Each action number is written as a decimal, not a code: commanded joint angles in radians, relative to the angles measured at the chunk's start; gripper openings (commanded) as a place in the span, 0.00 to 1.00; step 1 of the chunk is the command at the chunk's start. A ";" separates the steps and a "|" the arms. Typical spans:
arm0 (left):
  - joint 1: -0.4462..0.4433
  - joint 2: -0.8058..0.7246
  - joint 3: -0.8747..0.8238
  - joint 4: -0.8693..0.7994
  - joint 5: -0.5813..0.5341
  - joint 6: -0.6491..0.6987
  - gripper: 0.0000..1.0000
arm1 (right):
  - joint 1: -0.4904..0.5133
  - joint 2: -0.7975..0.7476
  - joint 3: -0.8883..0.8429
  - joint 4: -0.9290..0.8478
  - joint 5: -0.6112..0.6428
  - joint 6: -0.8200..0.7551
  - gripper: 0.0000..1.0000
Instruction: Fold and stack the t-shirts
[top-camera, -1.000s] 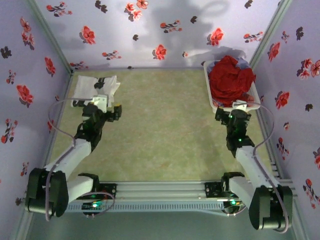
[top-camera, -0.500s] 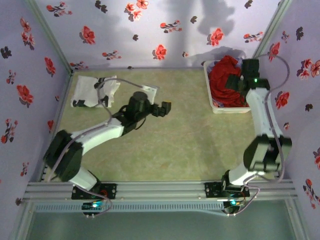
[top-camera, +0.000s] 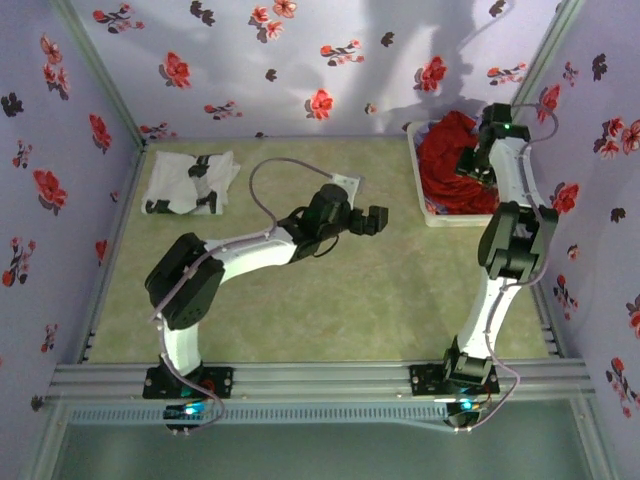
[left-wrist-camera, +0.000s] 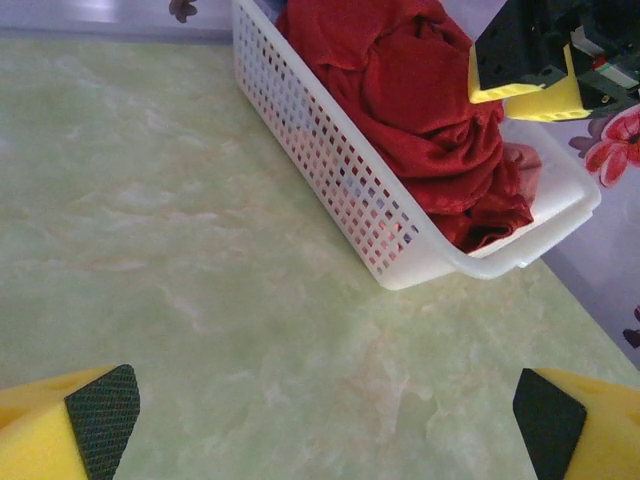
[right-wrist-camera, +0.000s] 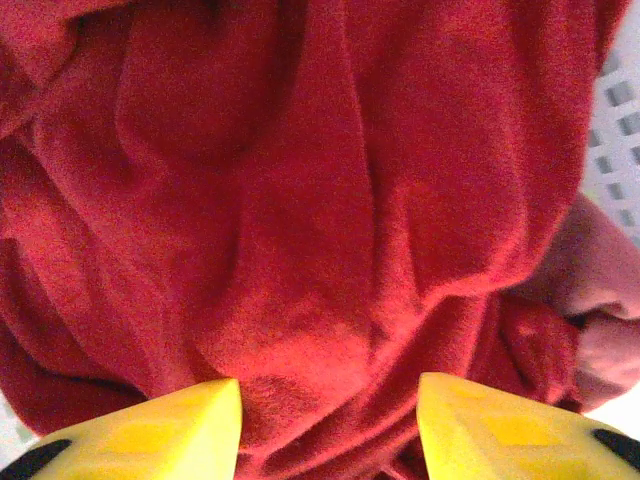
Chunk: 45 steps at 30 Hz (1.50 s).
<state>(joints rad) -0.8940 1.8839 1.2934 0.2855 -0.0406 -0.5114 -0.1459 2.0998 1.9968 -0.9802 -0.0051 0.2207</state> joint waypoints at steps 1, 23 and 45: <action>-0.006 0.027 0.033 0.020 0.007 -0.057 0.99 | 0.000 0.042 0.086 -0.029 -0.028 -0.007 0.40; -0.008 -0.091 -0.041 -0.107 0.008 -0.086 0.99 | 0.017 -0.058 0.150 -0.041 -0.283 0.028 0.00; 0.411 -0.567 -0.299 -0.449 0.098 -0.042 0.99 | 0.626 -0.647 0.171 0.054 -0.238 0.047 0.00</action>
<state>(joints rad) -0.5358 1.3937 1.0340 -0.0761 0.0124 -0.5873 0.4095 1.4891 2.1548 -1.0054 -0.2687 0.2436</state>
